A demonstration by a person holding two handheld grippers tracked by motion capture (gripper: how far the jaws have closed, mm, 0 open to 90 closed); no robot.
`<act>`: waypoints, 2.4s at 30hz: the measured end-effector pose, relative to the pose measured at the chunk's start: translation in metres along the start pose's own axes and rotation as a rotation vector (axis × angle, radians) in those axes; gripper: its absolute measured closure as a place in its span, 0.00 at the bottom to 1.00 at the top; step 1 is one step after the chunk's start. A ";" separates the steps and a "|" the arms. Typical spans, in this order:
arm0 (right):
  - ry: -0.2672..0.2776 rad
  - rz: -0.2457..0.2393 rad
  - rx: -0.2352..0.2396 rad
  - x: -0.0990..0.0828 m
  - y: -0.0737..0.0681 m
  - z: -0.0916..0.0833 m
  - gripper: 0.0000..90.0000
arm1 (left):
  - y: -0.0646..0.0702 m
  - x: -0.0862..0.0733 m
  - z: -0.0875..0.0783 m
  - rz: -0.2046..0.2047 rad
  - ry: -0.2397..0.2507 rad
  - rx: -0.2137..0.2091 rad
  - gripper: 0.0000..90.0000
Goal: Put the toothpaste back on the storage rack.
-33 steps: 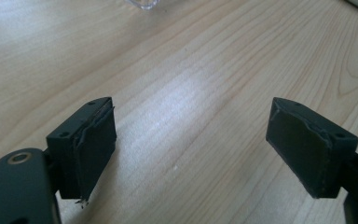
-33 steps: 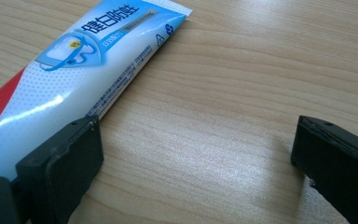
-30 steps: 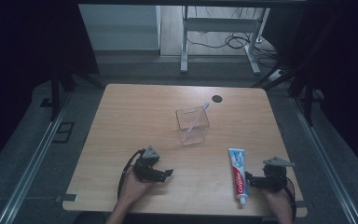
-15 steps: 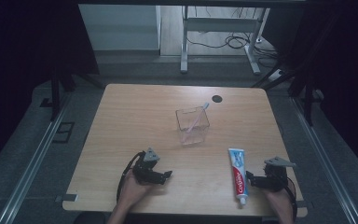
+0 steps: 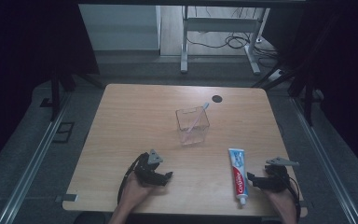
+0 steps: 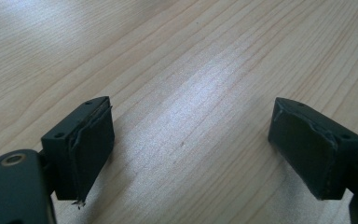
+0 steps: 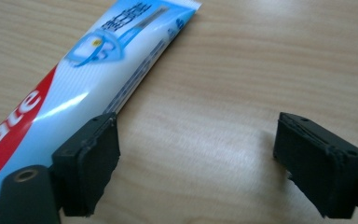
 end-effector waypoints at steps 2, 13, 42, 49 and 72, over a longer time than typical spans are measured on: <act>0.000 0.004 0.009 -0.002 0.000 -0.002 0.18 | 0.000 0.000 0.000 0.000 0.000 0.000 0.16; -0.026 -0.016 0.058 -0.005 -0.002 -0.022 0.22 | 0.000 0.000 0.000 -0.003 0.001 0.003 0.16; -0.088 -0.120 0.128 0.030 -0.037 -0.058 0.32 | 0.000 0.000 0.000 -0.008 0.000 0.004 0.16; -0.130 -0.117 0.143 0.034 -0.044 -0.047 0.34 | 0.000 0.000 0.000 -0.007 0.000 0.004 0.16; -0.235 -0.197 0.102 0.028 -0.065 -0.015 0.33 | 0.000 0.000 0.000 -0.007 0.001 0.004 0.16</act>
Point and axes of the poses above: each handheld gripper's, and its own axes: z roughly forward along the jaws, x roughly out of its top, y roughly to its right, the point moved 5 cm from there along z, roughly forward along the jaws, and after that the axes turned 12 degrees about -x, right-handed, at the moved point
